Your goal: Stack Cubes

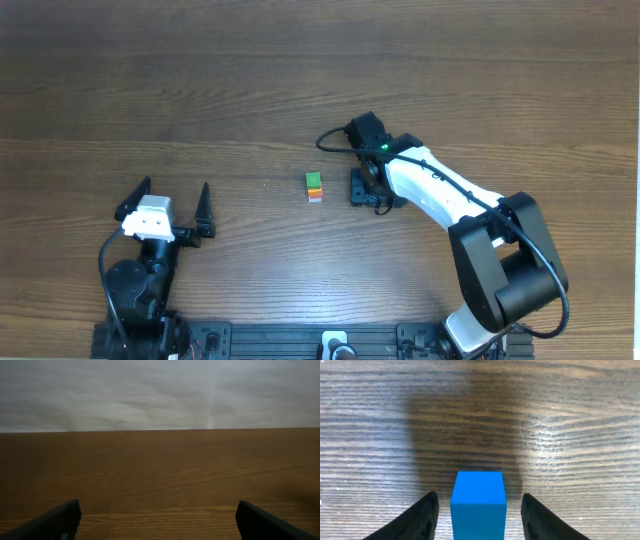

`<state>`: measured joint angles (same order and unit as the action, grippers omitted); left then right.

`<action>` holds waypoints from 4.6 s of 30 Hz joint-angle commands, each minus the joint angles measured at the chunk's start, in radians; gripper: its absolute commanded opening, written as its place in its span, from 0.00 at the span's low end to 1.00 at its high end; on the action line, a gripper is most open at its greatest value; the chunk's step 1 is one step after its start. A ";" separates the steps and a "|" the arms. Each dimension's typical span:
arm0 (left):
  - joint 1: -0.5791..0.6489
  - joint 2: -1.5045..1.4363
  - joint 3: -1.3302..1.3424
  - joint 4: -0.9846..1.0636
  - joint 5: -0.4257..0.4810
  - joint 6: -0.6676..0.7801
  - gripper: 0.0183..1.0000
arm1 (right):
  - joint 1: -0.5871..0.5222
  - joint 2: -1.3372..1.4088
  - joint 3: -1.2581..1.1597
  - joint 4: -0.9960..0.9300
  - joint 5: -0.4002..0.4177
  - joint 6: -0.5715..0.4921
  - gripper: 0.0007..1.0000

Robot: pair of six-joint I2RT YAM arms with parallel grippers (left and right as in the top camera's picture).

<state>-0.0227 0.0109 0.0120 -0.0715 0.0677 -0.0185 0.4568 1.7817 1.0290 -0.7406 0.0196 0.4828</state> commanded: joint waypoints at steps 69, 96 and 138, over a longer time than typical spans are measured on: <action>0.005 -0.007 -0.006 -0.001 -0.005 0.015 1.00 | 0.307 0.151 0.673 -0.505 0.022 0.220 0.01; 0.005 -0.007 -0.006 -0.001 -0.005 0.015 1.00 | 0.296 0.171 0.673 -0.493 0.042 0.219 0.01; 0.005 -0.007 -0.006 -0.001 -0.005 0.014 1.00 | 0.273 0.185 0.681 -0.479 0.053 0.215 0.99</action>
<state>-0.0227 0.0109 0.0120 -0.0715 0.0677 -0.0185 0.7456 1.9591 1.6794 -1.2217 0.0551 0.6998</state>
